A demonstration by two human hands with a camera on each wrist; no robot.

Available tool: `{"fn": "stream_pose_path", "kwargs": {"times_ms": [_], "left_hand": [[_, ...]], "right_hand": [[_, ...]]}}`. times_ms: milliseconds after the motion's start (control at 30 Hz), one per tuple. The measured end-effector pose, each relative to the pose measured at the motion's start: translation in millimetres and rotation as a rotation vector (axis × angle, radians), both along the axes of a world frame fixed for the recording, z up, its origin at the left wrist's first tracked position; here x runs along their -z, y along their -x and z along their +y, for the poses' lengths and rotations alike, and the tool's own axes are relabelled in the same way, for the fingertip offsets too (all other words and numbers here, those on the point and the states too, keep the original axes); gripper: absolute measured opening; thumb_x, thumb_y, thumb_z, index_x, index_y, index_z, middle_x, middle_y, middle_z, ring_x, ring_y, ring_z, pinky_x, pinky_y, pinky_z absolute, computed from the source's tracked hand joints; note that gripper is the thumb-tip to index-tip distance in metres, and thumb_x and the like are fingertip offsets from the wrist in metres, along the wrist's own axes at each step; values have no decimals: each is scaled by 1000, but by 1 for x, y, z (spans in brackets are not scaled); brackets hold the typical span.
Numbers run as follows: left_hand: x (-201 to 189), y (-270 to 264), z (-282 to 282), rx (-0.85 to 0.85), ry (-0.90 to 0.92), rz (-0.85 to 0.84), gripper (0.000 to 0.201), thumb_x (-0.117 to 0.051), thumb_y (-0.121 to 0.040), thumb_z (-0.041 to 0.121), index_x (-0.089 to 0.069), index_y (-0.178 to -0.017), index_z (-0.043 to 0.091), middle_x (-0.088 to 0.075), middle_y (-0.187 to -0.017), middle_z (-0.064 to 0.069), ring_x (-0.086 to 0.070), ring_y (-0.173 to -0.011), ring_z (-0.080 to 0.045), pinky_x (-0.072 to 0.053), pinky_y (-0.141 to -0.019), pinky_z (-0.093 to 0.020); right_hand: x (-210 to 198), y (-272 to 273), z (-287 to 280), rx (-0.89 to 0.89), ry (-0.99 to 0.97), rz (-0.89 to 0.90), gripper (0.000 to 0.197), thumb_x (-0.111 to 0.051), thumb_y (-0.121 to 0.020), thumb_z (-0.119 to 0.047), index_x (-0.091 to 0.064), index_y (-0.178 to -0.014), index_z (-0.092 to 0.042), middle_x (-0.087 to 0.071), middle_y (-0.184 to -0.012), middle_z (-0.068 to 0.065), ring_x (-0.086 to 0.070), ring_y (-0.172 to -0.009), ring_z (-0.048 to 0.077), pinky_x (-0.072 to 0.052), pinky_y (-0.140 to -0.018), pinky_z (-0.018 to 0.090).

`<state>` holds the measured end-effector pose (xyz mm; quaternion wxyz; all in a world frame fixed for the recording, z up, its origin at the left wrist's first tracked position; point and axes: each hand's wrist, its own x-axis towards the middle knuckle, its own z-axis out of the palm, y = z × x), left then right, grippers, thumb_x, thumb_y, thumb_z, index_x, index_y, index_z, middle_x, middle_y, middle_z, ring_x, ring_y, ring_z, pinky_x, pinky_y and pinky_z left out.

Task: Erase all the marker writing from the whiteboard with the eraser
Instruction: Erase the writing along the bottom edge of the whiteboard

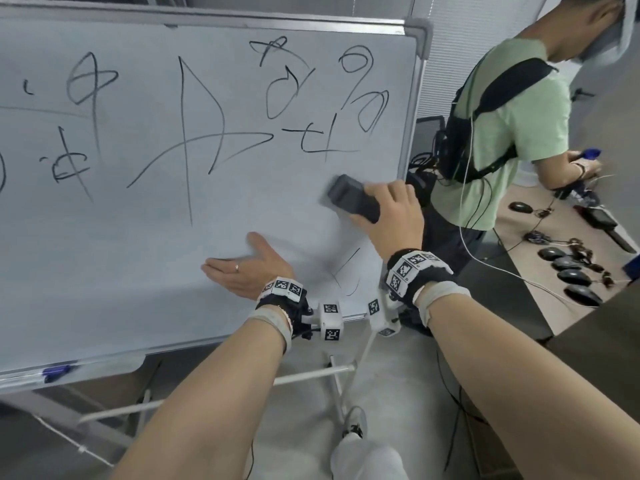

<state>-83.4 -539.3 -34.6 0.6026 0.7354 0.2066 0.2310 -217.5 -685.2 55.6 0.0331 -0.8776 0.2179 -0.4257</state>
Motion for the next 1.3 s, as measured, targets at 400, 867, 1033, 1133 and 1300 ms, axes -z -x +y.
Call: {"fn": "stream_pose_path", "kwargs": {"times_ms": [400, 867, 1033, 1133, 1300], "left_hand": [[-5, 8, 3, 22, 7, 10, 97, -50, -84, 60, -30, -148, -10, -31, -156, -21, -31, -145, -35, -25, -119, -44], [0, 10, 10, 52, 3, 25, 88, -61, -88, 49, -29, -150, -6, -28, -158, -18, -27, -147, -33, -22, -119, -41], [-3, 10, 8, 61, 35, 41, 90, -61, -87, 49, -29, -150, -6, -28, -158, -18, -28, -146, -34, -24, -118, -43], [-3, 10, 10, 84, 38, 48, 90, -57, -87, 52, -28, -151, -4, -27, -158, -16, -26, -147, -32, -24, -118, -44], [-1, 5, 16, 96, 34, 43, 91, -51, -86, 56, -29, -150, -4, -28, -158, -16, -27, -147, -32, -26, -117, -46]], "right_hand": [[19, 10, -8, 152, 19, -18, 51, -79, -75, -39, -60, -119, -21, -61, -108, 7, -55, -98, 33, -46, -84, 46], [68, 27, -4, 135, 73, 127, 50, -83, -73, -41, -62, -114, -20, -63, -103, 3, -56, -94, 31, -39, -81, 42], [25, 15, -23, 300, -46, -50, 54, -67, -87, -50, -56, -127, -16, -62, -116, 7, -56, -107, 31, -44, -90, 45], [33, 10, -13, 363, -123, -63, 56, -62, -89, -54, -55, -126, -13, -60, -113, 10, -57, -105, 32, -45, -87, 44], [58, 14, 8, 333, -244, 1, 60, -58, -92, -59, -55, -121, -6, -61, -113, 11, -59, -103, 33, -44, -87, 46]]}}
